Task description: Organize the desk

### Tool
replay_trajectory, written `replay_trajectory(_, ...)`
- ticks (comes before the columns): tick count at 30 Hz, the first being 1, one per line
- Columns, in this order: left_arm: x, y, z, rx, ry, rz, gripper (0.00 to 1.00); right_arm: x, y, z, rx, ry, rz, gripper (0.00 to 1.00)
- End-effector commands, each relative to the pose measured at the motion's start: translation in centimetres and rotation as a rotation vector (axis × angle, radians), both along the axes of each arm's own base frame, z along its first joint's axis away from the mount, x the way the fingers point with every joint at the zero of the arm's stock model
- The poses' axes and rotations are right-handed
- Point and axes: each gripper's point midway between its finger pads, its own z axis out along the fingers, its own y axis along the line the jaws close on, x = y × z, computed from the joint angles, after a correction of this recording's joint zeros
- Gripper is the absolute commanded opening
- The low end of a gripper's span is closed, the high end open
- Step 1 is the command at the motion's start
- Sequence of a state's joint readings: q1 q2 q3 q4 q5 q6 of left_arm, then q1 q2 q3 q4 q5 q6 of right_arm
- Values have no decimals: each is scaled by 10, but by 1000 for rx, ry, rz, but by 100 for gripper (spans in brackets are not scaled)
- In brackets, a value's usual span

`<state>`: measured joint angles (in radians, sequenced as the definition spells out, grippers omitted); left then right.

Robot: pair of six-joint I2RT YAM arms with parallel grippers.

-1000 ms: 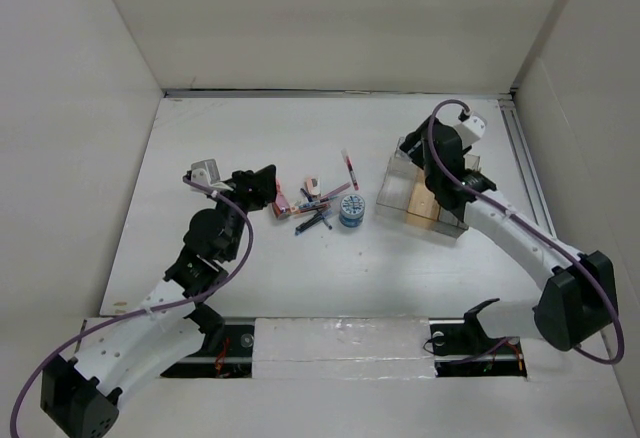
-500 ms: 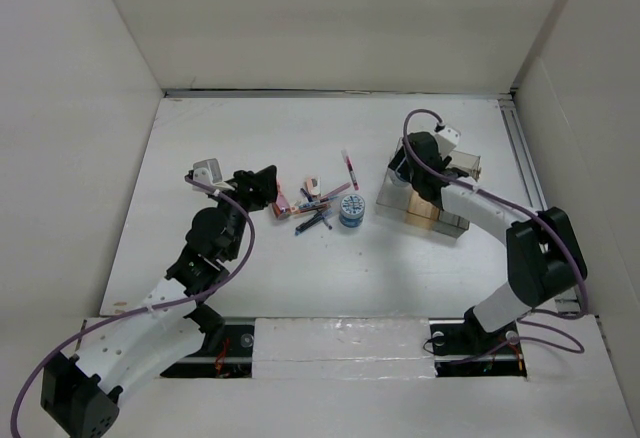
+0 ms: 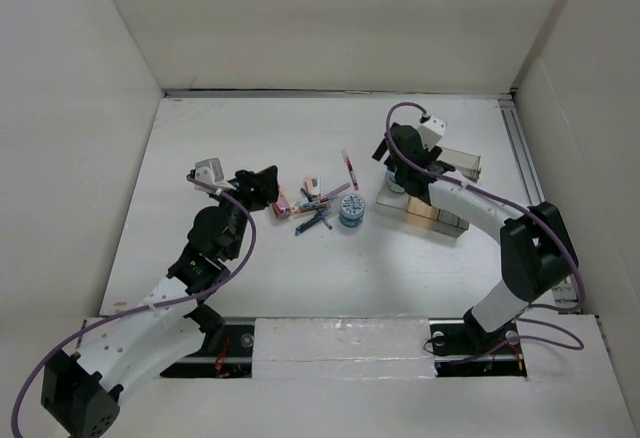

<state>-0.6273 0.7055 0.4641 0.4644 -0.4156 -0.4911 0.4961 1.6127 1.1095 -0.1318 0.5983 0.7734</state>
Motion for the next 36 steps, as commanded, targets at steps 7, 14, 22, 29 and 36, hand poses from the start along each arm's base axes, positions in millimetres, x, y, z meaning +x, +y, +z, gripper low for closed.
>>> replay_trajectory(7,-4,1,17,-38,-46,-7,60,-42,80,43,18,-98,216,25)
replay_trajectory(14,-5,-1,18,-47,-56,-17,60,-93,120,-12,-13,59,405,80)
replay_trajectory(22,-4,1,17,-44,-52,-7,60,-93,134,-27,-32,109,477,93)
replay_trajectory(29,-4,2,16,-43,-49,-1,60,-84,135,-52,-84,169,436,89)
replay_trajectory(36,-3,3,15,-41,-38,7,59,-79,131,-26,-43,84,368,51)
